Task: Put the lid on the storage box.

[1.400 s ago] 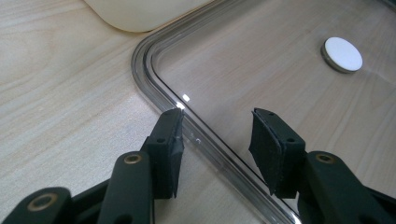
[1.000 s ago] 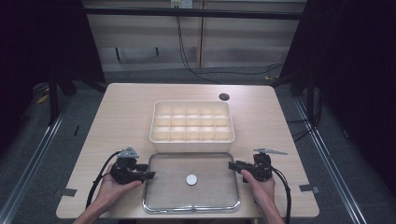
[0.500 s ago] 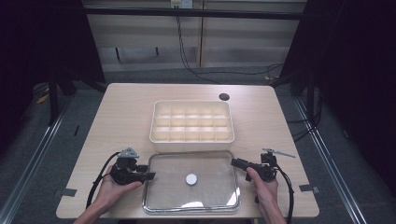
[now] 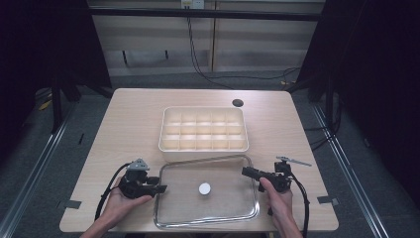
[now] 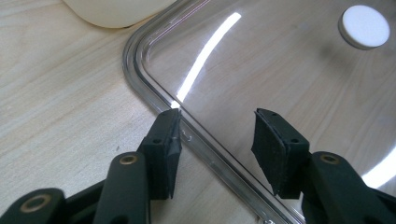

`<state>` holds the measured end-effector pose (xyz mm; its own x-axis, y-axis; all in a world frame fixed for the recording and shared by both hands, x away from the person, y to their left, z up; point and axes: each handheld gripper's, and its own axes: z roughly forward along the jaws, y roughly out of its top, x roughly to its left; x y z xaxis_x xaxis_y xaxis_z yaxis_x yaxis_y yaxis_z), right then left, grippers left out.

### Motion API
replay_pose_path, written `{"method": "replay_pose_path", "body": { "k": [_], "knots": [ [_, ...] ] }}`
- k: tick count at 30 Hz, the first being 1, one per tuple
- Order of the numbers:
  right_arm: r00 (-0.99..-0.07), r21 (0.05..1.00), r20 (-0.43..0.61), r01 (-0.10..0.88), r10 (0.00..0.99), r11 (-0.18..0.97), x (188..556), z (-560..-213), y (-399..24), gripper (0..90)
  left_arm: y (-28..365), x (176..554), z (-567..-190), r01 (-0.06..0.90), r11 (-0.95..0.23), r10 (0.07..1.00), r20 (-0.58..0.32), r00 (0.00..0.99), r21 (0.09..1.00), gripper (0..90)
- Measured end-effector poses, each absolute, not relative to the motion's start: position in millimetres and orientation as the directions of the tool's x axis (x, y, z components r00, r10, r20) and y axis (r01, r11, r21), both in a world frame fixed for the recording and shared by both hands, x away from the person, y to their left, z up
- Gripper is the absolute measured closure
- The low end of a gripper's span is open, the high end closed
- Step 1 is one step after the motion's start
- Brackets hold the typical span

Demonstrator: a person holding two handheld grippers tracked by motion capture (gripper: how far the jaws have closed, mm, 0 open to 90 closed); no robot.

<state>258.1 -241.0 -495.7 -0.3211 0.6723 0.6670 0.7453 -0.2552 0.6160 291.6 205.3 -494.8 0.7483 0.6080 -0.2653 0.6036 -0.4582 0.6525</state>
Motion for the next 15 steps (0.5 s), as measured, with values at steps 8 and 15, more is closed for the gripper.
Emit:
{"method": "replay_pose_path", "body": {
  "k": [8,15],
  "knots": [
    [-0.377,0.613,0.660,0.770,0.649,-0.177,261.5,-498.5,-244.0,66.2,212.4,297.1,-497.4,0.618,-0.423,0.606,-0.300,0.737,0.663,51.4],
    [-0.400,0.606,0.687,0.776,0.607,-0.173,262.2,-497.9,-246.7,70.1,214.1,298.5,-497.5,0.622,-0.422,0.600,-0.312,0.737,0.659,51.1]
  ]
}}
